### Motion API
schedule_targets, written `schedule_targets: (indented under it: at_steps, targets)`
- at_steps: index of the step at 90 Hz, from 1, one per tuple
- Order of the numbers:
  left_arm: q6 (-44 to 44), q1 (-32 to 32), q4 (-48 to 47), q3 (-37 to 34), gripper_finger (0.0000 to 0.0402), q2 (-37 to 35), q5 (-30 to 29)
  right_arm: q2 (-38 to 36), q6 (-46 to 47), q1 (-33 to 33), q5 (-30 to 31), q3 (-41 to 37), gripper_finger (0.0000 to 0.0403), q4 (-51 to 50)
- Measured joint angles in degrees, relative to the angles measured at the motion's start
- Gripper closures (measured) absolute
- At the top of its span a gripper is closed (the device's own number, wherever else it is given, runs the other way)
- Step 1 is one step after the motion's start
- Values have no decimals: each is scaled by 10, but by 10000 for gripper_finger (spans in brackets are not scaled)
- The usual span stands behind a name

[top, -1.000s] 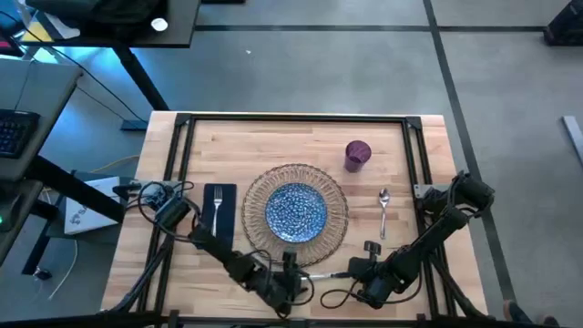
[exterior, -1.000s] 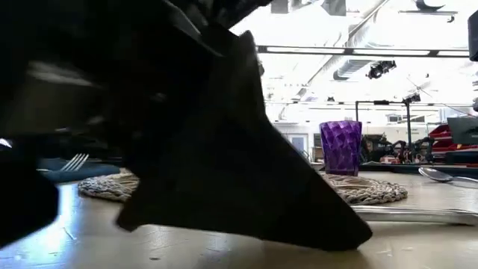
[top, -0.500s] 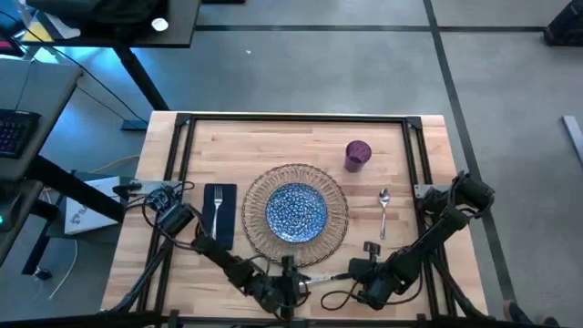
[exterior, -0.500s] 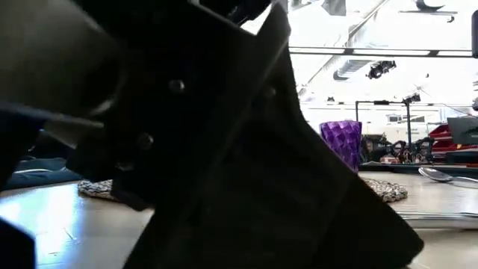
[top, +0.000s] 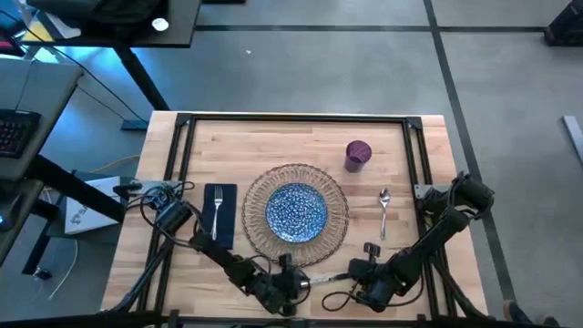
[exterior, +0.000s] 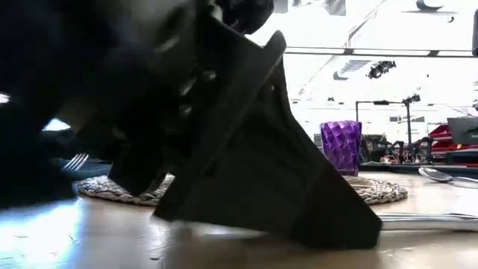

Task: Set table place
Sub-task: Move the silver knife to the left of the silver spoon on the table

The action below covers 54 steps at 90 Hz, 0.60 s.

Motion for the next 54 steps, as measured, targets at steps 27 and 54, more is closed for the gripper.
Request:
schedule_targets:
  at_steps: [27,54]
  targets:
    - [-24,-6,4,0,353,0,-5,0,-1,10,21,2,402,-3]
    - [-17,-7,26,-4,353,1,-6,0,-67,14,83,38,343,24]
